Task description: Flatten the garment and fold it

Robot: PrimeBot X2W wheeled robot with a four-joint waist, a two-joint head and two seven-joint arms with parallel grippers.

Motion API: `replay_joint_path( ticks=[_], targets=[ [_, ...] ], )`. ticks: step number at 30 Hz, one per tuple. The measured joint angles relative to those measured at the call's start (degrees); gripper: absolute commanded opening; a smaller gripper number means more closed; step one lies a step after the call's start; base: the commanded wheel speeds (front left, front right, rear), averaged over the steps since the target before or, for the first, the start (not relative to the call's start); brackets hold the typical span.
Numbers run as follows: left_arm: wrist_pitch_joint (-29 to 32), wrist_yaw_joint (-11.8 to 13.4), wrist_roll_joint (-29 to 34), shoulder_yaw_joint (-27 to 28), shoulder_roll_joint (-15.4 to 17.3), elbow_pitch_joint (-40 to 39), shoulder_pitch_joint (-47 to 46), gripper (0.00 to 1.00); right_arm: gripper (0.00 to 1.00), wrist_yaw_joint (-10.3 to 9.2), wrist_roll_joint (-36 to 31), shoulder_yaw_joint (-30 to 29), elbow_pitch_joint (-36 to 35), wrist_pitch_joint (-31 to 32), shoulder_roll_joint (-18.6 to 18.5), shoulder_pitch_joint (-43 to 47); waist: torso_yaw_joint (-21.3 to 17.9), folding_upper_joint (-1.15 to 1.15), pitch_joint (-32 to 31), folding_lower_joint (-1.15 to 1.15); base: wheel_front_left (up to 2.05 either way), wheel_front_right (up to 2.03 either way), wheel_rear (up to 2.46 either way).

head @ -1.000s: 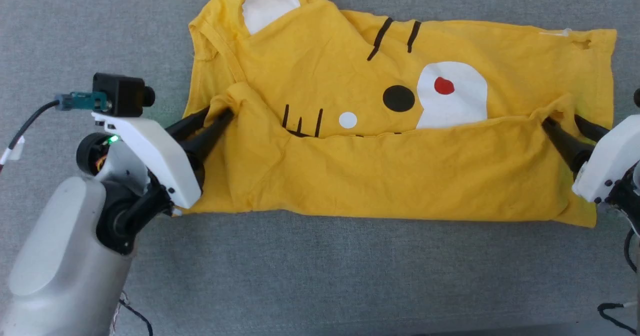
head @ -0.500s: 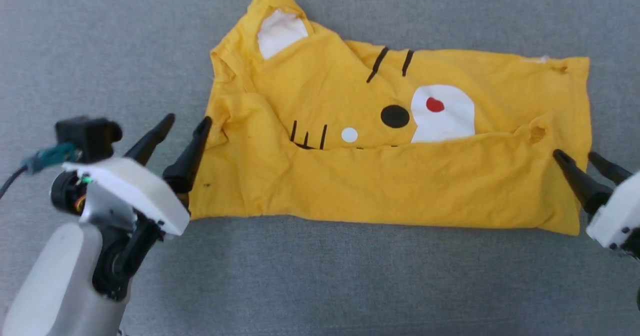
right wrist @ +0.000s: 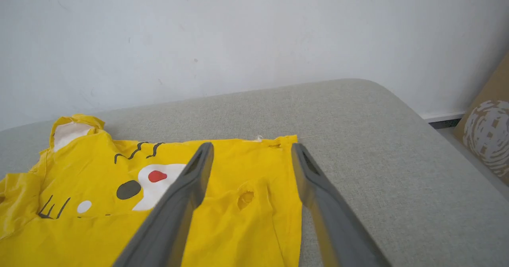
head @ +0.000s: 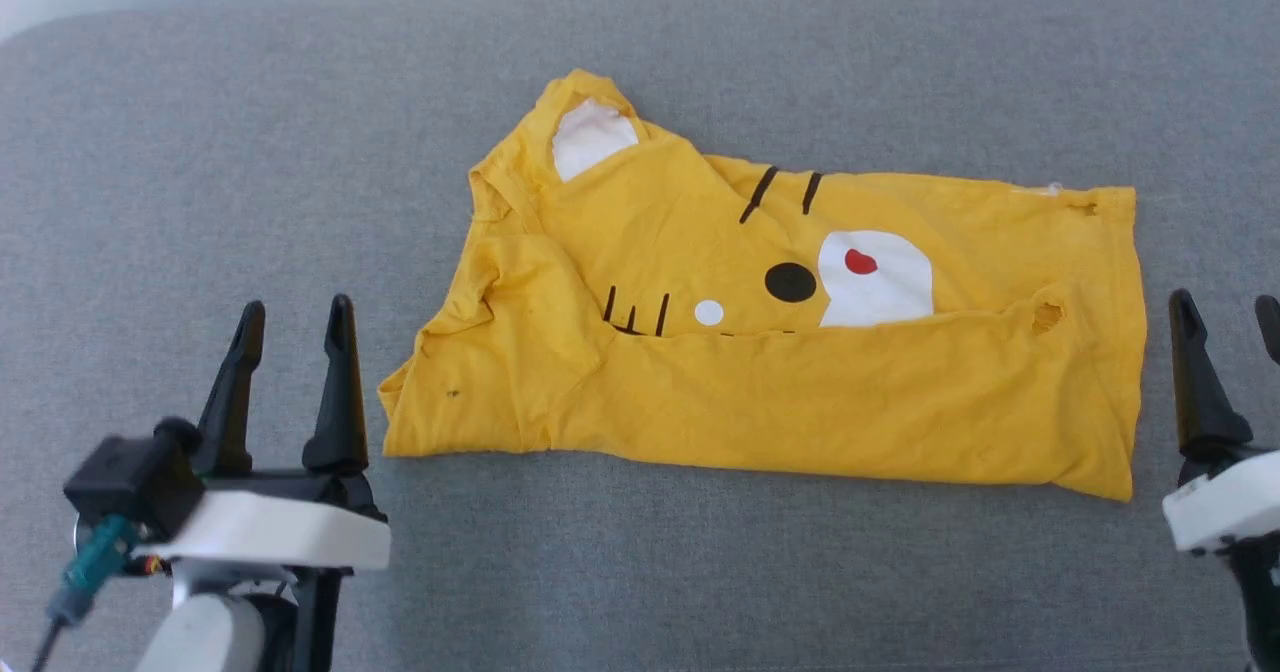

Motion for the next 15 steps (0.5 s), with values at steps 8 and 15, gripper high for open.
replay_joint_path(
  ticks=[8, 15],
  targets=[
    [-3.2, 1.7, 8.9, 1.5, -5.0, -0.7, 5.6, 1.00, 1.00, 0.00, -7.8, -0.9, 2.0, -14.5, 3.9, 4.8, 0.6, 0.00, -2.4, 0.00, 0.00, 0.00, 0.00],
    [-3.2, -1.1, 12.0, 4.3, -9.1, 0.3, 8.5, 1.00, 1.00, 0.00, -7.9, -1.8, 7.6, -22.7, 4.3, 7.5, 0.5, 0.00, -3.2, 0.01, 0.00, 0.00, 0.00]
  ],
)
